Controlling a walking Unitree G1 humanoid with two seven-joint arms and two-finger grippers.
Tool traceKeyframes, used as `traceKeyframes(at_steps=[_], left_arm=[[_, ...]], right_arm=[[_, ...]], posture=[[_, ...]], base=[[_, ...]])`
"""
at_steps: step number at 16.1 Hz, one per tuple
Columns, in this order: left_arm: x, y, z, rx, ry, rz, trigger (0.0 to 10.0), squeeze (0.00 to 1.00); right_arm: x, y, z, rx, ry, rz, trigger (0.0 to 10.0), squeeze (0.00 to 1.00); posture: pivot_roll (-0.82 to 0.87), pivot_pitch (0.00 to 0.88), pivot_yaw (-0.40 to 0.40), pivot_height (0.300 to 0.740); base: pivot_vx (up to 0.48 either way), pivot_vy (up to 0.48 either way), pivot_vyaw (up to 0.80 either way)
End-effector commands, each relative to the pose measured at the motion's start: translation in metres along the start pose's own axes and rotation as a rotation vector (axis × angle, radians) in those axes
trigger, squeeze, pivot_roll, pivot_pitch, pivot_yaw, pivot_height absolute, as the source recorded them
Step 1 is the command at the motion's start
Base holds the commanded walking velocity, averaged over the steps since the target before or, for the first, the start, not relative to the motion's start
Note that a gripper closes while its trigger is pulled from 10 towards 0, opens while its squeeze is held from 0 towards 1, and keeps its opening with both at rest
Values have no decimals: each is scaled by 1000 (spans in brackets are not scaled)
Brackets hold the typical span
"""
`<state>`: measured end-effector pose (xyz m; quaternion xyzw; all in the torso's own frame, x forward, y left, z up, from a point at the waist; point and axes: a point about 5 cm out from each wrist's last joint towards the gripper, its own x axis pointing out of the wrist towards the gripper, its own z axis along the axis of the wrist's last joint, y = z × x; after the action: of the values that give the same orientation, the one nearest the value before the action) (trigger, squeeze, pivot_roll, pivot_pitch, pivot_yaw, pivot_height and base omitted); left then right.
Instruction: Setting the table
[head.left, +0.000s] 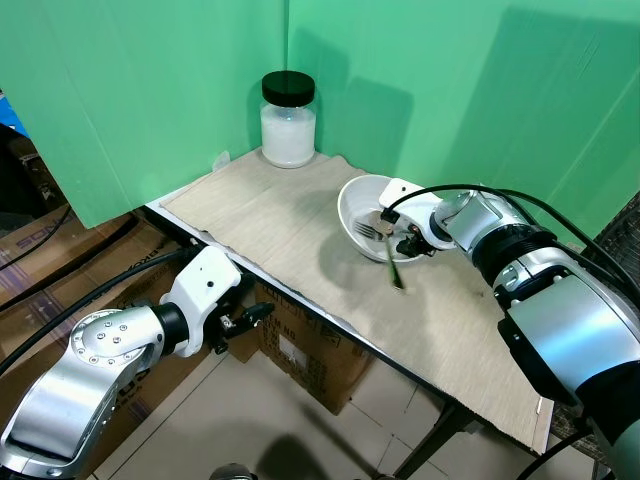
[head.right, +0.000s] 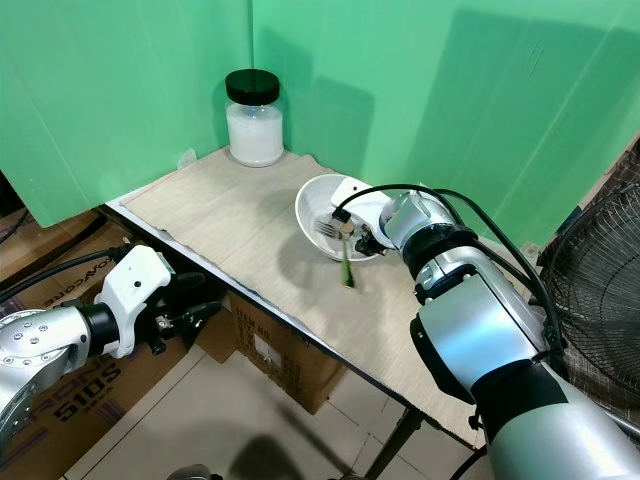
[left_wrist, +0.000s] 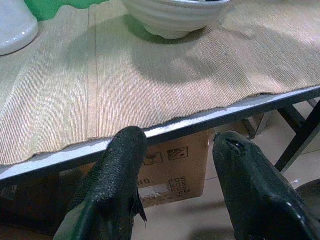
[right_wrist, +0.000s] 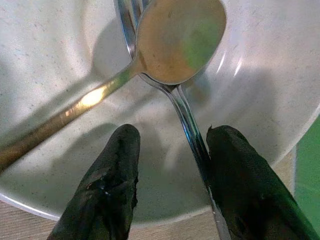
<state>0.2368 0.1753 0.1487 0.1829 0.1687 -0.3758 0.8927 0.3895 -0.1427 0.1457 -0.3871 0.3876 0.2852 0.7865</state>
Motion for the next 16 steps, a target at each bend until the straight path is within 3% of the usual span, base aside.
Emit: traceKeyframes(at_steps=[1, 16], left_arm=[[0, -3, 3, 7, -4, -17, 10000, 0], [0, -1, 5, 13, -8, -24, 10000, 0]], right_arm=[[-3, -3, 3, 24, -11, 3, 0, 0], [-4, -3, 2, -35, 17, 10, 0, 0]], posture=[[106, 0, -55, 740], [108, 0, -53, 740]], base=[[0, 0, 0], [0, 0, 0]])
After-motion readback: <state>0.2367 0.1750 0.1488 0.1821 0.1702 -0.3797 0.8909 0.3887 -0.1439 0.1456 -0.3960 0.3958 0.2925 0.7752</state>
